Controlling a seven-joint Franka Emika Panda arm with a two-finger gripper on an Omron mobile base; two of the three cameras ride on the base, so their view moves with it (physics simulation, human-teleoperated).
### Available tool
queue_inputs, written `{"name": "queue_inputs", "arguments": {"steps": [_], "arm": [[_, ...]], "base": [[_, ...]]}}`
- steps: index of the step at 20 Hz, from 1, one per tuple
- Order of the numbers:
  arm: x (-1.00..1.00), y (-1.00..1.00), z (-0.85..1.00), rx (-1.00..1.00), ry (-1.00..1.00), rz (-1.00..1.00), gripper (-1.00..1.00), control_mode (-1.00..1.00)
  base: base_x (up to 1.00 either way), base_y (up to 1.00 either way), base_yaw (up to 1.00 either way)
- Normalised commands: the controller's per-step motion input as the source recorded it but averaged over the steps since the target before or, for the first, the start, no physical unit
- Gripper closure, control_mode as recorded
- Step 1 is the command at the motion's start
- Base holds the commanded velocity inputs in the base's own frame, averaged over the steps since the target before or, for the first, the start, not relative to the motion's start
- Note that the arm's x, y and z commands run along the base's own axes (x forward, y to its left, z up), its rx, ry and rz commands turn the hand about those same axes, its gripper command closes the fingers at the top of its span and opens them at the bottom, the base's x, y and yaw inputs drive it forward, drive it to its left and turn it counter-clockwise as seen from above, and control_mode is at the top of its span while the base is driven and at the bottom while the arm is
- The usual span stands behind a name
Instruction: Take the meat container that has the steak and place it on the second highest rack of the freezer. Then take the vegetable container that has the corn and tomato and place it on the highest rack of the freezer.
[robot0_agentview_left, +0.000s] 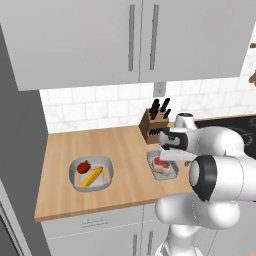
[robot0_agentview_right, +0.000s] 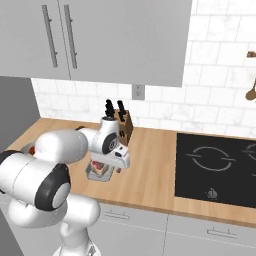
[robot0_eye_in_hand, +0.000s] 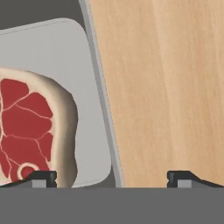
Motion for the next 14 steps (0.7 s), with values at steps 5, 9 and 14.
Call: {"name": "queue_inputs", "arguments": {"steps": [5,9,14], "arm": [[-0.27,-0.05,-0.03,0.06,0.0,0.0,-1.0,-1.0],[0.0,-0.03,-0.07,0.02,0.0,0.0,-1.0,-1.0],[0.02,-0.04,-0.17,0.01,0.0,0.0,-1.0,-1.0]], "base": [[0.0,0.0,0.0],[0.0,0.0,0.0],[0.0,0.0,0.0]]}}
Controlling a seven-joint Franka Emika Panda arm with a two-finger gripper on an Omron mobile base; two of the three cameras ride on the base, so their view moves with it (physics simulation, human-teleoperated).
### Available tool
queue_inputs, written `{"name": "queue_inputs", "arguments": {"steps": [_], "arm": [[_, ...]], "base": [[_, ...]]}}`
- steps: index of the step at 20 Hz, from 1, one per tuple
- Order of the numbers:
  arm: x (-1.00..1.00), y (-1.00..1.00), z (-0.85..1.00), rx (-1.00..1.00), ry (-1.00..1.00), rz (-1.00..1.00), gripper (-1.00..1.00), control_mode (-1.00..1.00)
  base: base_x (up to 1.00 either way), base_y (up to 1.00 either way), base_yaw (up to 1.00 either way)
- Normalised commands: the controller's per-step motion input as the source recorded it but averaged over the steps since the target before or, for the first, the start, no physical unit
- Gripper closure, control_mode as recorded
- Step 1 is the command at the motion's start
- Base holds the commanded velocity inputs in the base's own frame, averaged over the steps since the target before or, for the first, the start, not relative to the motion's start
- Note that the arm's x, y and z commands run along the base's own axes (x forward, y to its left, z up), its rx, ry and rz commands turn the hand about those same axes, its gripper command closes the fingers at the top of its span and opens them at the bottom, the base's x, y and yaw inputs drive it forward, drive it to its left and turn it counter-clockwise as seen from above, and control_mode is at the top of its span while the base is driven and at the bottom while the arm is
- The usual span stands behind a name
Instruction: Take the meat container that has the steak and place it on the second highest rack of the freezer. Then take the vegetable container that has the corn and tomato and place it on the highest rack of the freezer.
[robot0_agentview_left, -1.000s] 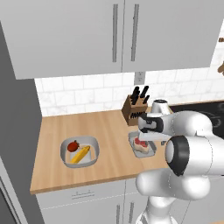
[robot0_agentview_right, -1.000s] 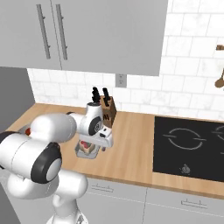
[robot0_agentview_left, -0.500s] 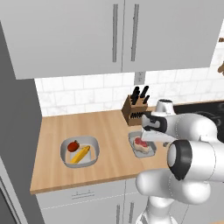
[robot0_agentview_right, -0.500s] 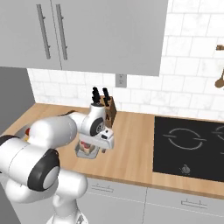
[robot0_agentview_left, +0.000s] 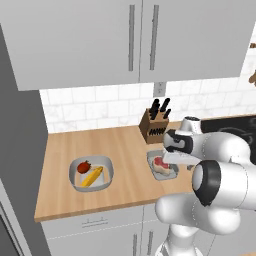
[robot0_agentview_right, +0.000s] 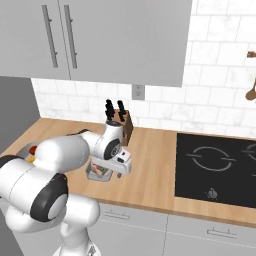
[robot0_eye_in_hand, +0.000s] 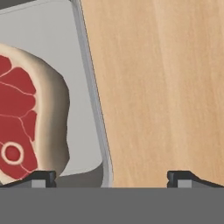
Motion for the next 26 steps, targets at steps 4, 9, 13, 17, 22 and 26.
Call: {"name": "queue_inputs", "arguments": {"steps": [4,9,13,17,22,26], "arm": [[0.0,-0.19,-0.13,0.04,0.0,0.0,-1.0,-1.0],[-0.02,-0.13,-0.02,0.06,0.0,0.0,-1.0,-1.0],[-0.19,-0.04,0.03,0.1,-0.08,0.0,-1.0,-1.0],[-0.22,-0.07,-0.04,0.03,-0.01,0.0,-1.0,-1.0],[0.02,0.0,-0.23,0.0,0.0,0.0,-1.0,-1.0],[0.13,0.0,-0.2,0.0,0.01,0.0,-1.0,-1.0]], "base": [[0.0,0.0,0.0],[0.0,0.0,0.0],[0.0,0.0,0.0],[0.0,0.0,0.0],[0.0,0.0,0.0],[0.0,0.0,0.0]]}}
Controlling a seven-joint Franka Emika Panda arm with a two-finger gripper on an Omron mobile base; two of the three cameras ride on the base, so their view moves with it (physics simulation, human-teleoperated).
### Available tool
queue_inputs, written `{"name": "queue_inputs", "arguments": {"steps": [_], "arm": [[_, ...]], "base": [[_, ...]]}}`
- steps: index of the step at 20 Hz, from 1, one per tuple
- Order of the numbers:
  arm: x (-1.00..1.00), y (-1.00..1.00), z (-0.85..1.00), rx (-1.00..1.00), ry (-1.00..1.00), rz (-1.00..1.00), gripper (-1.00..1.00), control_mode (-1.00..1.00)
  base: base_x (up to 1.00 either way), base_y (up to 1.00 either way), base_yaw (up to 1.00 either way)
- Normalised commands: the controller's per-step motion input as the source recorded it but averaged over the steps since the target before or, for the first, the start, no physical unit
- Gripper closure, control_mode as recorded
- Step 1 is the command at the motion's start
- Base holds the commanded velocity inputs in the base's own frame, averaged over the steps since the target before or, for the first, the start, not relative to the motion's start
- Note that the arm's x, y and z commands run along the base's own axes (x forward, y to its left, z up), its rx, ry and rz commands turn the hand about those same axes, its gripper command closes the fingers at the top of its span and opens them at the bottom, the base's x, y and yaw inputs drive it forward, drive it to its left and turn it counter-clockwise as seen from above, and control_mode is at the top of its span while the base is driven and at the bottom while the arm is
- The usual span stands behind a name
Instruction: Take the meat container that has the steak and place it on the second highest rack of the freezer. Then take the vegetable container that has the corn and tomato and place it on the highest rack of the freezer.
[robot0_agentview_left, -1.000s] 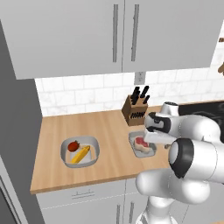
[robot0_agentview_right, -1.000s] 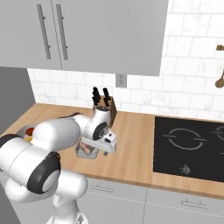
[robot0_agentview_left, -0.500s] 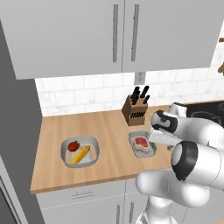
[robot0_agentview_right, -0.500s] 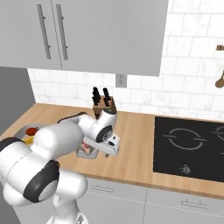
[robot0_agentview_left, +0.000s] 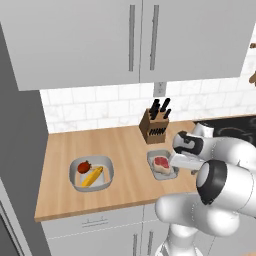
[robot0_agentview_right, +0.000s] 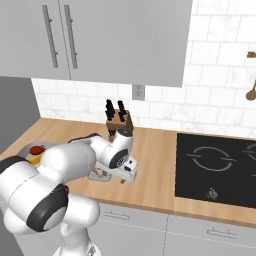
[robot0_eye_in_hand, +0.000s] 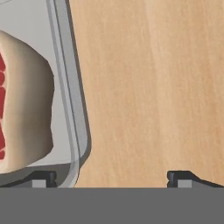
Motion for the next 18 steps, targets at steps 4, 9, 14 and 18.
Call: {"name": "queue_inputs", "arguments": {"steps": [4,9,14,18], "arm": [[0.06,0.0,-0.28,0.0,0.02,0.0,-1.0,-1.0],[0.0,0.09,-0.54,-0.01,0.04,0.0,-1.0,-1.0],[0.0,0.3,-0.02,0.0,0.0,0.0,-1.0,-1.0],[0.0,0.36,-0.09,-0.03,0.0,0.0,-1.0,-1.0]], "base": [[0.0,0.0,0.0],[0.0,0.0,0.0],[0.0,0.0,0.0],[0.0,0.0,0.0]]}}
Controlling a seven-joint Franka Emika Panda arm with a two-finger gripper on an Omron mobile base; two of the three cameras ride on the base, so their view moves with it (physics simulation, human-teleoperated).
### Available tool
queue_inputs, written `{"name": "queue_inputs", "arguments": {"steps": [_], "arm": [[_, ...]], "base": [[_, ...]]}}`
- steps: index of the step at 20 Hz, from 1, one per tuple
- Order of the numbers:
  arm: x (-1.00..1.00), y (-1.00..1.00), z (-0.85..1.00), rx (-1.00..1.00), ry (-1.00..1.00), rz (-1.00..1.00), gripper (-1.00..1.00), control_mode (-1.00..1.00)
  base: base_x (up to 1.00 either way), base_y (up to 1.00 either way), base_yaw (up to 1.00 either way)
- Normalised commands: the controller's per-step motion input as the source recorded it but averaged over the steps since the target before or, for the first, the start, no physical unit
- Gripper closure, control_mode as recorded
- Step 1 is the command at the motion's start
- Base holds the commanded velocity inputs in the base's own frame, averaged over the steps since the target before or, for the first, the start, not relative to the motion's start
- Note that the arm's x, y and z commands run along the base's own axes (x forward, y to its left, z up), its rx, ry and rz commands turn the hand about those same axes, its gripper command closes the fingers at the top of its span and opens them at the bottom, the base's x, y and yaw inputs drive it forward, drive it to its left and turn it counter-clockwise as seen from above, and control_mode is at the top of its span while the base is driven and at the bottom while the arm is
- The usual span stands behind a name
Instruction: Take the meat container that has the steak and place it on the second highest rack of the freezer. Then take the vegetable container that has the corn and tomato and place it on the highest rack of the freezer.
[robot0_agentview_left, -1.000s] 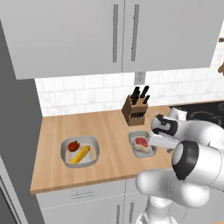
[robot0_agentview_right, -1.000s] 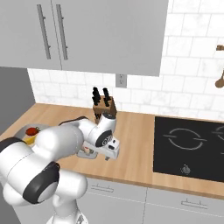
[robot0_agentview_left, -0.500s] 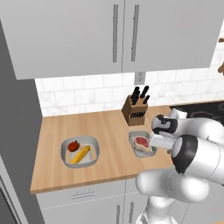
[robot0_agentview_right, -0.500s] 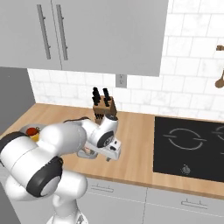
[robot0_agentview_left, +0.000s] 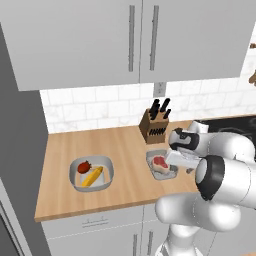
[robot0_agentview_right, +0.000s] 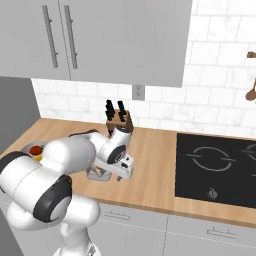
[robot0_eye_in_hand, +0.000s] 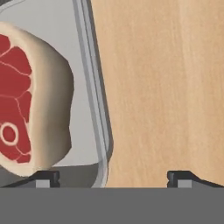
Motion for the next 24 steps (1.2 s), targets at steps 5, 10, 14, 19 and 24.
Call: {"name": "queue_inputs", "arguments": {"steps": [5,10,14,19,24], "arm": [[0.0,0.03,-0.31,-0.04,0.0,-0.01,-1.0,-1.0],[0.0,0.0,-0.51,0.0,0.0,0.0,-1.0,-1.0],[0.0,0.0,-0.3,0.0,0.0,0.0,-1.0,-1.0],[0.0,0.0,-0.04,0.0,0.0,0.0,1.0,-1.0],[0.0,0.0,0.0,0.0,0.0,0.0,1.0,-1.0]], "base": [[0.0,0.0,0.0],[0.0,0.0,0.0],[0.0,0.0,0.0],[0.0,0.0,0.0],[0.0,0.0,0.0]]}}
